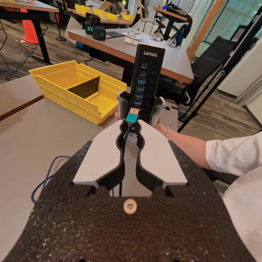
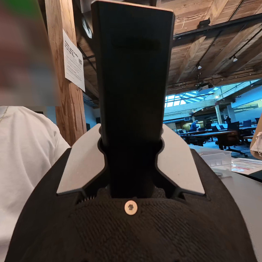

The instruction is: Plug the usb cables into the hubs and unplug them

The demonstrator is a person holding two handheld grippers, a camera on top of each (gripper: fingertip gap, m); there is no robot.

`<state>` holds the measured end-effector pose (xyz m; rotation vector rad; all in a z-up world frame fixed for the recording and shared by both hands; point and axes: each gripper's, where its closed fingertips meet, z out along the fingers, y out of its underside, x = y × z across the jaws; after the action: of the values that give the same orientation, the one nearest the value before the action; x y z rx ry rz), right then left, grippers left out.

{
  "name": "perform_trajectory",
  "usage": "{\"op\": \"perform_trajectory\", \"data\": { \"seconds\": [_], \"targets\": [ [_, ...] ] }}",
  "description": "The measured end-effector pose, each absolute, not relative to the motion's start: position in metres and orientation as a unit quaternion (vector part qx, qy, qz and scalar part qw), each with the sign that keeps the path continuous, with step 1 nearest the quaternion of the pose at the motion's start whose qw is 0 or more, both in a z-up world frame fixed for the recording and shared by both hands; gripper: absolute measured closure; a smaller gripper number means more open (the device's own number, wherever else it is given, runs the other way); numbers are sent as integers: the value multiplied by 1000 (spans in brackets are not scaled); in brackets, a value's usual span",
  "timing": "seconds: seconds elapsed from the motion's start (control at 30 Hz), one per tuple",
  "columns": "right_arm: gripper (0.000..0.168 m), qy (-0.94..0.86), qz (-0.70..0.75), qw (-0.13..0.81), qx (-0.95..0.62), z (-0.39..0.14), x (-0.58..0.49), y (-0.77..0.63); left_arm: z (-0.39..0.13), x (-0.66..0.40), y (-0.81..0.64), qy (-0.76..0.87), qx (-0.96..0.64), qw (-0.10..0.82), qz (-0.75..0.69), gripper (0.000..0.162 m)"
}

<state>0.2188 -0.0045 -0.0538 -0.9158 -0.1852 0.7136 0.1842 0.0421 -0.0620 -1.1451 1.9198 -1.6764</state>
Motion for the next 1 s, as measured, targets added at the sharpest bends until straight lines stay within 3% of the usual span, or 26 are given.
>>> {"op": "perform_trajectory", "data": {
  "seconds": [0.57, 1.0],
  "targets": [
    [95, -132, 246, 807, -521, -73, 188, 27, -86, 194, 21, 757, -413, 208, -461, 149],
    [95, -145, 231, 801, -533, -77, 176, 35, -89, 188, 21, 760, -430, 193, -447, 150]
  ]
}}
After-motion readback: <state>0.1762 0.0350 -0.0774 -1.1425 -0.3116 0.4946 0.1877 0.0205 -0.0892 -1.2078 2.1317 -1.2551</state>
